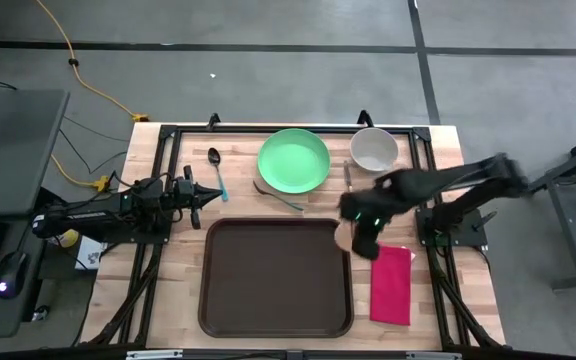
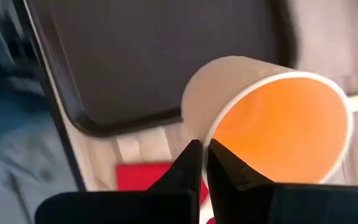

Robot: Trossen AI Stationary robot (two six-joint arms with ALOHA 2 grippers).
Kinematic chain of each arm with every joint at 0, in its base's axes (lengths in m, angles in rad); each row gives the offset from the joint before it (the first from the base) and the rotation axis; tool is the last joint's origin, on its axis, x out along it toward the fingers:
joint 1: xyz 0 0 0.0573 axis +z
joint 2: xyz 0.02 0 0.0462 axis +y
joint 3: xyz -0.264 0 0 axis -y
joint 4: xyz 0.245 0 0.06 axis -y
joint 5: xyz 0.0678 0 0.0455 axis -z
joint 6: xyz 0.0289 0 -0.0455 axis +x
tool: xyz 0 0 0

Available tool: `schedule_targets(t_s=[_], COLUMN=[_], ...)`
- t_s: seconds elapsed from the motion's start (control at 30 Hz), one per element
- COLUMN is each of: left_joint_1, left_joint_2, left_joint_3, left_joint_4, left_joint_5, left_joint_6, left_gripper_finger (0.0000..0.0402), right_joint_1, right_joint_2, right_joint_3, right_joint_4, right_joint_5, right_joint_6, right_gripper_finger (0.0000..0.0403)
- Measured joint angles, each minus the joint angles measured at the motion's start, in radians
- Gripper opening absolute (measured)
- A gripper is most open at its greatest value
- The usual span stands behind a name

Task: Set up tray
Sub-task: Put the light orange mug on the black serving tray

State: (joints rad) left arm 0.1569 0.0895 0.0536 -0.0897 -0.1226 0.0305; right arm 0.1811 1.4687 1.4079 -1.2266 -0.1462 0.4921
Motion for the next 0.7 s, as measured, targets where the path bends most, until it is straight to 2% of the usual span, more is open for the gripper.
schedule_targets(t_s=[0.17, 0.4, 0.53, 0.7], left_joint_1=[0.000, 0.000, 0.000, 0.000], left_joint_2=[0.000, 0.000, 0.000, 0.000], left_joint_3=[0.000, 0.000, 0.000, 0.000], left_joint_4=[0.000, 0.000, -0.002, -0.004], left_joint_5=[0.000, 0.002, 0.016, 0.040], left_joint_6=[0.000, -0.001, -0.001, -0.001], left_gripper_finger=[0.0031, 0.0031, 0.0031, 0.0031], right_joint_1=[0.064, 0.082, 0.072, 0.063], right_joint_2=[0.213, 0.443, 0.509, 0.523], right_joint_3=[0.115, 0.219, 0.262, 0.273], right_joint_4=[-0.100, -0.113, -0.092, -0.050], right_joint_5=[0.070, 0.195, 0.220, 0.233], right_joint_6=[-0.128, -0.080, -0.017, 0.032], right_gripper_finger=[0.0000, 0.0000, 0.0000, 0.0000])
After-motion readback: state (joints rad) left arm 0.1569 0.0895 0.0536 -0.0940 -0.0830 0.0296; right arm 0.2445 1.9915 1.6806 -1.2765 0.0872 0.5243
